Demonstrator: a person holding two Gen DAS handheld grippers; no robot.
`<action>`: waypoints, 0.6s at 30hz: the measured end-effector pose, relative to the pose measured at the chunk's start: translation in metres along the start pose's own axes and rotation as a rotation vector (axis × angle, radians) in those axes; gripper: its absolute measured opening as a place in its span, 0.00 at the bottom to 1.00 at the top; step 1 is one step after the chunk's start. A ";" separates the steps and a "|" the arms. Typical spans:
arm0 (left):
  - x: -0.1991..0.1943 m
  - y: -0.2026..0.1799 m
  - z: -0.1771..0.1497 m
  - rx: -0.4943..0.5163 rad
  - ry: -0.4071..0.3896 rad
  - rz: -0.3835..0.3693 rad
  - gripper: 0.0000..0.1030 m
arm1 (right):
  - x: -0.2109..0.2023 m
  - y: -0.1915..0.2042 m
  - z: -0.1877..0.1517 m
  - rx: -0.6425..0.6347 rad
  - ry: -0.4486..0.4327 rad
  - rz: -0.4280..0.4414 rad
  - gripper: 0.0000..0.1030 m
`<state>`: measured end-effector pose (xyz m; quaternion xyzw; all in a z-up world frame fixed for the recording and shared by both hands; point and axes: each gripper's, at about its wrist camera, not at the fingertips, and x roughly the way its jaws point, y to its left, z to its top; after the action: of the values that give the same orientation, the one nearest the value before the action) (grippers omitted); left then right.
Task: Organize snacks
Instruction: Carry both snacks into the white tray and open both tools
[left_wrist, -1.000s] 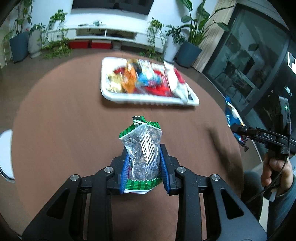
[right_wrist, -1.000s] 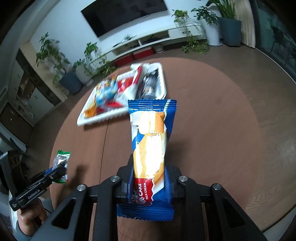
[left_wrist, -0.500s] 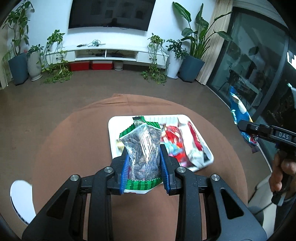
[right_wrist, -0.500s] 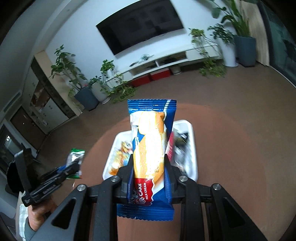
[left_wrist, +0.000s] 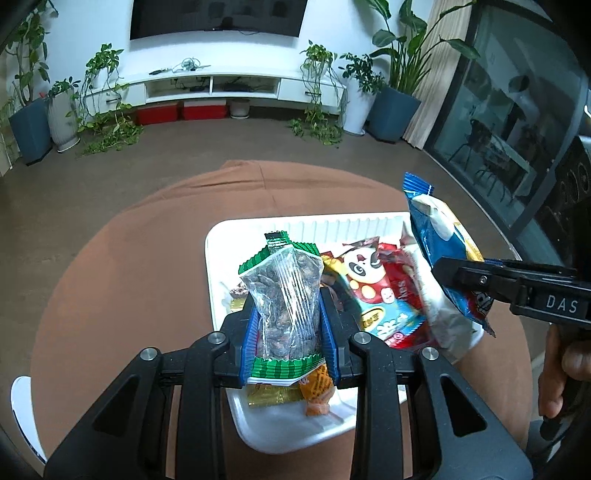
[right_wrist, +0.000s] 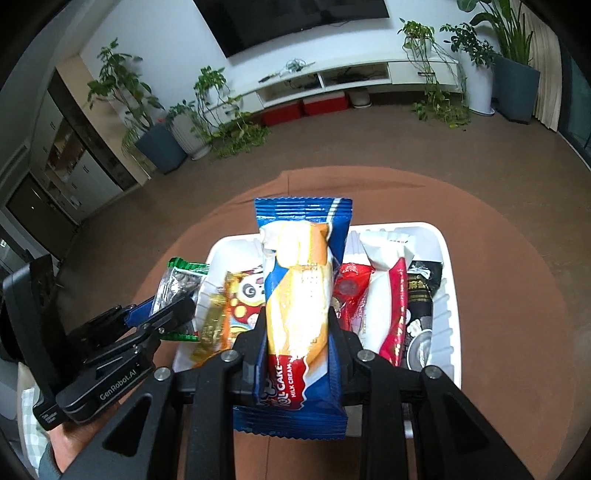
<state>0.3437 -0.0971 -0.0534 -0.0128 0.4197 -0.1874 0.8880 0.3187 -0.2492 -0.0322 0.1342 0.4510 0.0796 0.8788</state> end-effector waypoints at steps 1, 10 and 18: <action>0.006 -0.001 -0.001 -0.002 0.005 -0.001 0.27 | 0.004 -0.001 0.000 0.000 0.005 -0.008 0.28; 0.049 -0.006 -0.003 0.010 0.018 0.021 0.29 | 0.030 -0.003 -0.003 -0.004 0.044 -0.058 0.28; 0.073 0.001 -0.005 0.007 0.030 0.031 0.56 | 0.037 0.000 -0.005 -0.003 0.048 -0.083 0.29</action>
<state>0.3822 -0.1202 -0.1105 -0.0005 0.4326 -0.1751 0.8844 0.3361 -0.2393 -0.0631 0.1122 0.4771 0.0468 0.8704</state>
